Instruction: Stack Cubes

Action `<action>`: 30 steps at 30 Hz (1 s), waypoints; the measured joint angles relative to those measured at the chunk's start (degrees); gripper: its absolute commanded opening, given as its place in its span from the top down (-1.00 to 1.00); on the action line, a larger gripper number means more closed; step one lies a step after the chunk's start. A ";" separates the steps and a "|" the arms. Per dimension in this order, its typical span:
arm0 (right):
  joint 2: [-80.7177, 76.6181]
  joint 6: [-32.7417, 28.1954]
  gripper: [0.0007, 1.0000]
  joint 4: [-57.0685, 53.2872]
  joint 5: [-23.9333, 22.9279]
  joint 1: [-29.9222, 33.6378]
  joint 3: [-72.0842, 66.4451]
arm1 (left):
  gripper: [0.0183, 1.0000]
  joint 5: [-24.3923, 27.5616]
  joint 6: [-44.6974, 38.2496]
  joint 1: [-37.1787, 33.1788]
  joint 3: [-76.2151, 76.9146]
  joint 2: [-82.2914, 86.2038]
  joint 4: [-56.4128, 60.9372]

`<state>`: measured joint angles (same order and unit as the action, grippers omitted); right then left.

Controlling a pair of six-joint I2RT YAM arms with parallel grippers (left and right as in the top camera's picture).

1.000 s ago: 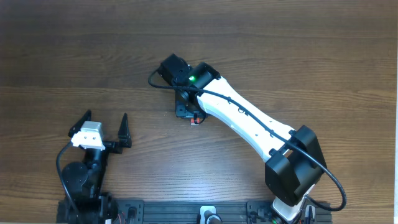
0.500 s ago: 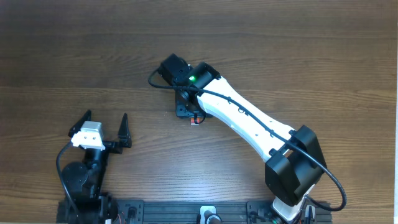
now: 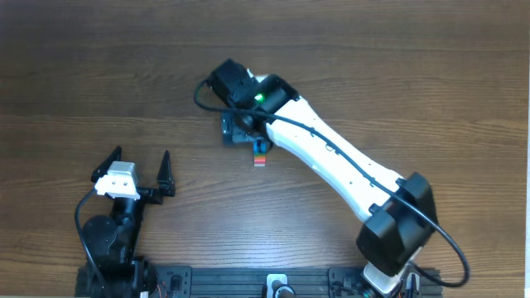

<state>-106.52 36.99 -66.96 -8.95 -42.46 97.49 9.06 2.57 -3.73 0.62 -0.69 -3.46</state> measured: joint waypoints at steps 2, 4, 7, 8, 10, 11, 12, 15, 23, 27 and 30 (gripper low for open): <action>2.40 -1.31 -0.99 -0.09 -2.56 1.51 0.04 | -1.00 0.00 0.00 0.00 0.00 0.00 0.00; 6.54 -2.82 -0.99 0.74 -6.78 4.37 -0.22 | -1.00 0.00 0.00 0.00 0.00 0.00 0.00; 14.08 -4.72 -0.99 4.07 -12.04 8.48 -3.34 | -1.00 0.00 0.00 0.00 0.00 0.00 0.00; 16.76 -5.44 -0.98 5.29 -13.33 9.84 -5.09 | -1.00 0.00 0.00 0.00 0.00 0.00 0.00; 23.32 -7.08 -0.99 8.92 -15.21 12.57 -10.60 | -1.00 0.00 0.00 0.00 0.00 0.00 0.00; 26.23 -7.98 -0.99 10.54 -15.61 13.60 -13.46 | -1.00 -0.02 0.00 0.00 0.00 0.02 -0.02; 29.18 -8.87 -0.98 12.09 -15.67 14.49 -16.61 | -1.00 -0.02 0.00 0.00 0.00 0.02 0.00; 38.47 -11.50 -0.99 16.00 -15.41 17.09 -27.30 | -1.00 0.00 0.00 0.00 0.00 0.02 0.00; 60.87 -18.25 -0.98 31.47 -8.31 24.59 -52.26 | -1.00 0.00 0.00 0.00 0.00 0.02 0.00; 70.62 -20.33 -0.99 35.65 -4.09 28.55 -61.42 | -1.00 0.02 0.00 0.00 0.00 0.02 0.00; 76.74 -21.33 -0.99 39.15 -0.85 30.88 -67.17 | -1.00 0.00 0.00 0.00 0.00 0.02 0.00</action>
<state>-29.78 15.66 -27.81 -9.80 -11.57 30.33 9.06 2.57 -3.73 0.62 -0.67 -3.46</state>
